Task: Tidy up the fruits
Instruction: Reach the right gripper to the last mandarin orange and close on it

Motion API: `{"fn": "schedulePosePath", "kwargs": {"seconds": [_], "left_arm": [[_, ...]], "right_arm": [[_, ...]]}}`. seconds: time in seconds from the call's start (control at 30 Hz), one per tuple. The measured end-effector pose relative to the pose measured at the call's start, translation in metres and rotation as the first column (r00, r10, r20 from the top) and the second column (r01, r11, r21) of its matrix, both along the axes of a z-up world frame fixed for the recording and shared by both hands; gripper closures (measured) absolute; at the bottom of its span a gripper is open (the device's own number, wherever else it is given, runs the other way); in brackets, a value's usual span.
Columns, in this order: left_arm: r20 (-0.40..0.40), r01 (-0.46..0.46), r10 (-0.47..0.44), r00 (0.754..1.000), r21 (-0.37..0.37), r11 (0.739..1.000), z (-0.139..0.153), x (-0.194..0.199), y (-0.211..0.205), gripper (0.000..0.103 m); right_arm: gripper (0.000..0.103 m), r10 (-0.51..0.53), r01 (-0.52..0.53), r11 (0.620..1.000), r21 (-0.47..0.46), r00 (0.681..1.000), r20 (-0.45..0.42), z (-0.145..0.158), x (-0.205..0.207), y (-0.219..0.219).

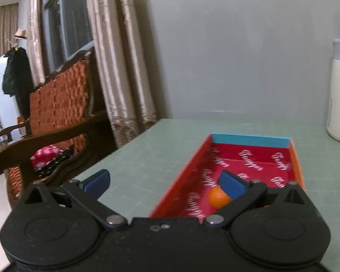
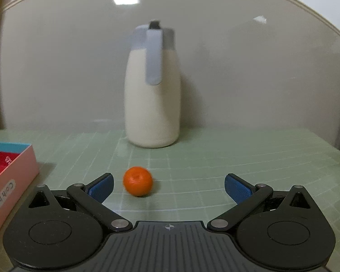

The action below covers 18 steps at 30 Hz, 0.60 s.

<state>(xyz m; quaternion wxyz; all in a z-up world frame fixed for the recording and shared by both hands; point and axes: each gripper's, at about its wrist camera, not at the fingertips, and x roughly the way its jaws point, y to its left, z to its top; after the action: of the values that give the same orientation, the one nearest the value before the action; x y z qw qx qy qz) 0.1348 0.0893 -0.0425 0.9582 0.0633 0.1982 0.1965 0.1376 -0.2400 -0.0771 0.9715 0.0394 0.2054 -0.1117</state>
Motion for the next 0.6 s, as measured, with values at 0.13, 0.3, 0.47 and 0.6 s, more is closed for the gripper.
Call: {"fn": "schedulePosePath", "kwargs": {"seconds": [0.13,0.3,0.47,0.6], "left_arm": [[0.028,-0.067,0.067,0.997,-0.016,0.998,-0.001,-0.015,0.027,0.006],[0.041,-0.127,0.129,0.991,-0.050,0.991,-0.010,-0.023,0.052,0.006],[0.037,-0.183,0.187,0.982,-0.084,0.979,-0.016,-0.024,0.067,0.006],[0.051,-0.223,0.228,0.972,-0.083,0.971,-0.017,-0.028,0.072,0.006]], "right_arm": [[0.000,0.023,-0.020,0.998,0.060,0.999,-0.040,-0.006,0.015,-0.004],[0.001,0.028,-0.024,0.999,0.047,0.997,-0.076,-0.011,0.033,0.000],[0.036,0.048,-0.042,0.998,0.047,0.992,-0.119,-0.015,0.053,0.003],[0.036,0.061,-0.048,0.995,0.082,0.984,-0.165,-0.021,0.070,0.003]]}}
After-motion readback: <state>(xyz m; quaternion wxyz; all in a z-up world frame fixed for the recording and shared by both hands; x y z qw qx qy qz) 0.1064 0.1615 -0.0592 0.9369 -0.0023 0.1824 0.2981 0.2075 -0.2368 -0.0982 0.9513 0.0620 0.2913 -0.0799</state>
